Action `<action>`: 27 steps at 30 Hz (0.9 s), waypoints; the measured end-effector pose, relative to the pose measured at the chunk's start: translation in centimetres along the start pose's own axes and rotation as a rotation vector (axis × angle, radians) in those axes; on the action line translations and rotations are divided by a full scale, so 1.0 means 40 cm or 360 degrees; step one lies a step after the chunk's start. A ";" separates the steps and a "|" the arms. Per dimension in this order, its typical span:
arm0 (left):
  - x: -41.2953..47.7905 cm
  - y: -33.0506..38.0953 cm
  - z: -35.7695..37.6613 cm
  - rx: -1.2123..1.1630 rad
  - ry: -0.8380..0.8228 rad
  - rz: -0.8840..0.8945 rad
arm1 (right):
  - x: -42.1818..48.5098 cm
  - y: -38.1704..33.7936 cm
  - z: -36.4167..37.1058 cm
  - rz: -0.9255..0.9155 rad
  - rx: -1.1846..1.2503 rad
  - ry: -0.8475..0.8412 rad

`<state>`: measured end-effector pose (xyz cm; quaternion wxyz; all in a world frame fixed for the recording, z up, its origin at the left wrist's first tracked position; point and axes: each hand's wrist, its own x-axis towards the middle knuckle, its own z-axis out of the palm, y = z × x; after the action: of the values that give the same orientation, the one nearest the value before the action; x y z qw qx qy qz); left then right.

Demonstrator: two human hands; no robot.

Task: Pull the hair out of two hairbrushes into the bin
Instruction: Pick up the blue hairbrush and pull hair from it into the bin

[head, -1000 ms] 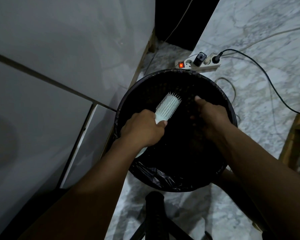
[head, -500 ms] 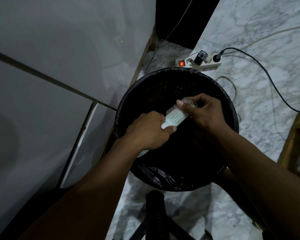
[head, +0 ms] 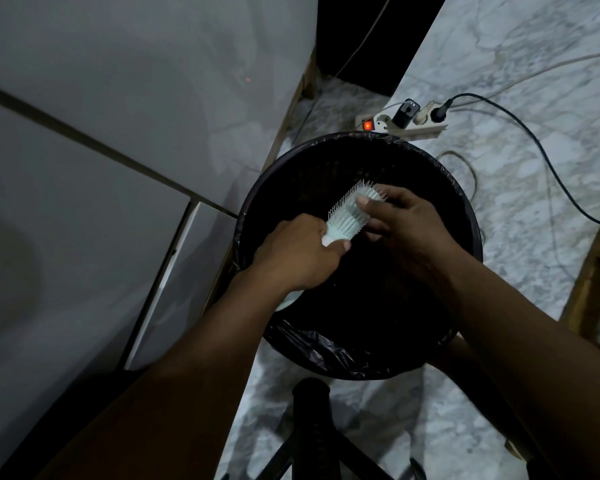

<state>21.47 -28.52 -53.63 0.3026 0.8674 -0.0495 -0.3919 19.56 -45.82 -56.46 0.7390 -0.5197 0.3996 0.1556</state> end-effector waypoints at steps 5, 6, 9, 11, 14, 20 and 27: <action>-0.002 0.012 0.006 -0.0077 -0.0044 0.0022 | 0.000 -0.001 -0.011 -0.0183 -0.0094 0.0318; -0.003 0.014 0.007 -0.0080 -0.0058 0.0029 | 0.001 -0.002 -0.016 -0.0144 -0.0074 0.0342; -0.005 0.014 0.005 -0.0068 -0.0083 0.0027 | 0.006 -0.004 -0.020 0.0060 0.0032 0.0323; -0.013 0.008 0.006 -0.0021 -0.0089 0.0033 | 0.008 -0.006 -0.022 0.0189 0.0096 0.0354; -0.041 -0.015 0.017 0.0025 0.0010 -0.0017 | -0.010 -0.007 -0.030 0.0007 -0.0265 0.0539; -0.134 0.008 -0.002 0.0148 0.0269 -0.0140 | -0.138 -0.063 -0.010 -0.0381 -0.1727 0.0216; -0.319 0.143 -0.149 0.0246 0.0562 -0.0089 | -0.377 -0.312 0.080 -0.0548 -0.2568 -0.0301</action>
<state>17.78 -26.13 -39.07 0.2280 0.9443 -0.0015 -0.2371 19.46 -45.32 -36.64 0.1834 -0.9286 0.0163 0.3222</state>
